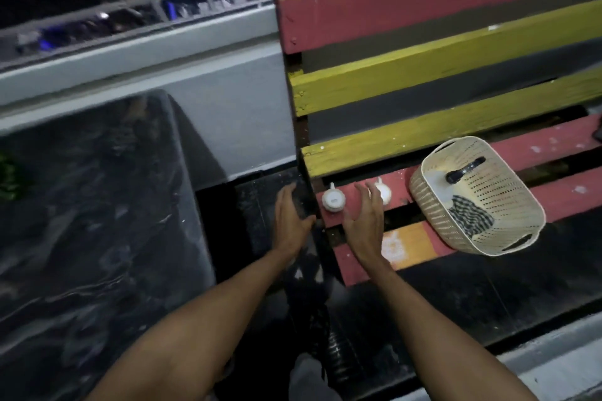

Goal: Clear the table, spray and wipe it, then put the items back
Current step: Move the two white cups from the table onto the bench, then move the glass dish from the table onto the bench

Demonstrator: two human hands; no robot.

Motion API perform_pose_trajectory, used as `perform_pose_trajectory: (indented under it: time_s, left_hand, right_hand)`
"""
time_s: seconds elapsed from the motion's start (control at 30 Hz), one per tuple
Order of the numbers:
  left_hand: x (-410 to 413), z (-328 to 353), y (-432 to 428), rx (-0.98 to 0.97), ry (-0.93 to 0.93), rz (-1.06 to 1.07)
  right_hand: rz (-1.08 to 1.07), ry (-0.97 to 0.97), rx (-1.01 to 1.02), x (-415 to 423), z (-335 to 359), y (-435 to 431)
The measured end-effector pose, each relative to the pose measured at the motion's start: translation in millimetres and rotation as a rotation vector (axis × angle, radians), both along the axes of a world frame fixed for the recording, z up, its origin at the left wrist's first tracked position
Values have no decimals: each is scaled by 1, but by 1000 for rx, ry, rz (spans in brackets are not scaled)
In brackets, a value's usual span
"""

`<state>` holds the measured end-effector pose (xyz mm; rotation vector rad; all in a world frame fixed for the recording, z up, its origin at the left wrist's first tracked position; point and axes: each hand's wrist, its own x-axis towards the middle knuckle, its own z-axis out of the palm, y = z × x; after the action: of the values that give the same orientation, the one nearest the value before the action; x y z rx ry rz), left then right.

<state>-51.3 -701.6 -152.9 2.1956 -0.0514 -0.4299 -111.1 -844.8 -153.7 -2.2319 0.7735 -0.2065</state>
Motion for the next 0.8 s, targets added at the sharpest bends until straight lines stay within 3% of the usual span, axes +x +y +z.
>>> perform_pose_trajectory:
  time_s: [0.27,0.43,0.8]
  left_hand:
    - [-10,110,149,-33,-178,86]
    - [-22,148,293,-114,-320,227]
    - [-26,176,616,-76,-231,459]
  right_hand:
    - [206,-156,40,13,106,153]
    - [297,-194,4,13,140,291]
    - [439,-119,217,1,153,597]
